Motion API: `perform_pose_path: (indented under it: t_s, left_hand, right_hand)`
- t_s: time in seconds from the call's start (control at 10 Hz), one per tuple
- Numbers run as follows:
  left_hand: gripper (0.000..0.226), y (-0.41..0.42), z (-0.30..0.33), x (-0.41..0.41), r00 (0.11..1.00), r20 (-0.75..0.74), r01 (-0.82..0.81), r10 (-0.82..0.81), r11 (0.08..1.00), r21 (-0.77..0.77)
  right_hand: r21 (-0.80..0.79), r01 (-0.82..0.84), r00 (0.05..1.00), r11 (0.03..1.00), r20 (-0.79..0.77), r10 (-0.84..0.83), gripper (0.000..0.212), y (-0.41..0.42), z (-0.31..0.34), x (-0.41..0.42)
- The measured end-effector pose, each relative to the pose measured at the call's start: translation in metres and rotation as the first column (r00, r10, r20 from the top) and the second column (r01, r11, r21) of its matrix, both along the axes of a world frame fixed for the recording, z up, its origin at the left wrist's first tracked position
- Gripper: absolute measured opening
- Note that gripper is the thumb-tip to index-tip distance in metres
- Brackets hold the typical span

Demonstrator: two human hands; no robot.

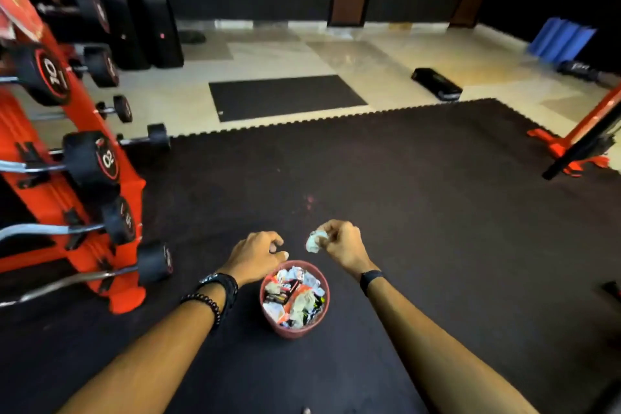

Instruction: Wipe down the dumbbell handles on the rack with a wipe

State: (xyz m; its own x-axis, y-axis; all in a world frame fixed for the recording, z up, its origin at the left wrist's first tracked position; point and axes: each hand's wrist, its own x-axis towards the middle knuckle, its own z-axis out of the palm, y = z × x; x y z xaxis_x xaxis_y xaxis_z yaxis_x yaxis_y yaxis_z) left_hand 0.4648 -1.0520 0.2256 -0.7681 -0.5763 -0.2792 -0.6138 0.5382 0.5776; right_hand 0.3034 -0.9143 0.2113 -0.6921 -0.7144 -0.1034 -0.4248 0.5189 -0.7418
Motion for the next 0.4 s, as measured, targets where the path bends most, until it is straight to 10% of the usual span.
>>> perform_pose_path:
  t_s: [0.4]
  left_hand:
    - [0.034, -0.071, -0.101, 0.006, 0.983, 0.16, -0.127, 0.095, 0.97, 0.206]
  right_hand:
    - [0.405, 0.071, 0.99, 0.912, 0.082, -0.114, 0.042, -0.07, -0.078, -0.031]
